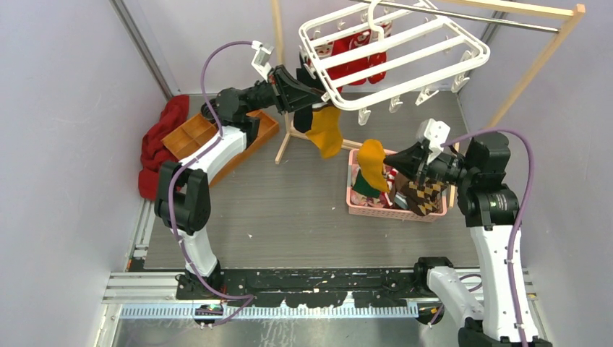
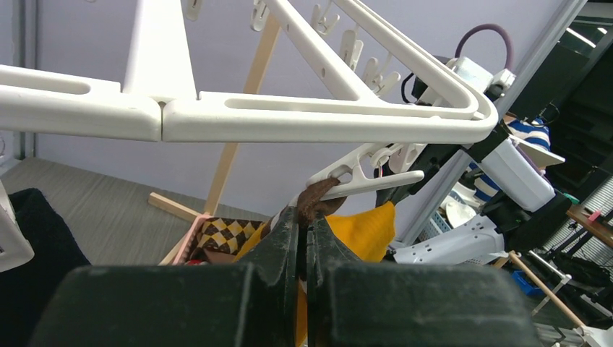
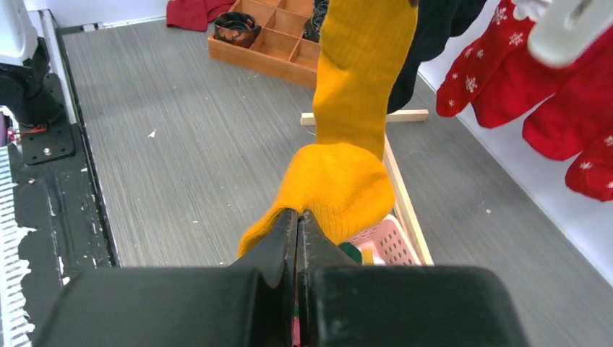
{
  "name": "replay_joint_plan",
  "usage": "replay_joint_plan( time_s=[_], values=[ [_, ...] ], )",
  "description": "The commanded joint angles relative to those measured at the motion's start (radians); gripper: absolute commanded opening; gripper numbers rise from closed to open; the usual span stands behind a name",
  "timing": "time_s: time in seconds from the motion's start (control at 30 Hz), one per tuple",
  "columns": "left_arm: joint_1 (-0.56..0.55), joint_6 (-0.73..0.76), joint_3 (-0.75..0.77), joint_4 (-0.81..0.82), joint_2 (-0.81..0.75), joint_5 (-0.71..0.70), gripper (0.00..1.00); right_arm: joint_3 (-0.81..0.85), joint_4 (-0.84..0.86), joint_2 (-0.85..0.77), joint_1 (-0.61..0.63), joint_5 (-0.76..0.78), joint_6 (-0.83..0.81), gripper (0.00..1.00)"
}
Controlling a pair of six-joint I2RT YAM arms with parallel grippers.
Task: Clip the socks to the hanger
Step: Pick up the sock from the bin.
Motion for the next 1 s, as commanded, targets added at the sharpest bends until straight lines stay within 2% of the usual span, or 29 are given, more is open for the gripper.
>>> replay_joint_plan(
  time_s=[0.0,0.1,0.2,0.33,0.43,0.6,0.73,0.83,0.97],
  values=[
    [0.01,-0.015,0.003,0.025,-0.047,-0.03,0.02,0.12,0.124,0.075,0.107,0.144,0.08,0.01],
    [0.01,-0.024,0.003,0.033,-0.049,-0.038,0.03,0.173,0.128,0.116,0.194,0.253,0.047,0.01],
    [0.01,-0.033,0.002,0.039,-0.053,-0.046,0.06,0.22,0.13,0.162,0.221,0.293,0.026,0.01],
    [0.01,-0.033,-0.014,0.042,-0.073,-0.058,0.17,0.3,0.083,0.228,0.253,0.334,-0.041,0.01],
    [0.01,-0.02,-0.042,0.036,-0.1,-0.068,0.28,0.364,0.043,0.267,0.287,0.349,-0.076,0.01],
    [0.024,0.074,-0.16,-0.041,-0.205,-0.105,0.44,0.386,0.043,0.294,0.314,0.36,-0.083,0.01],
    [0.05,0.236,-0.298,-0.216,-0.361,-0.167,0.53,0.376,0.049,0.291,0.32,0.359,-0.082,0.01],
    [0.045,0.456,-0.377,-0.493,-0.508,-0.197,0.62,0.369,0.062,0.291,0.32,0.36,-0.074,0.01],
    [-0.033,0.687,-0.416,-0.74,-0.673,-0.211,0.65,0.37,0.059,0.297,0.32,0.353,-0.082,0.01]
  ],
)
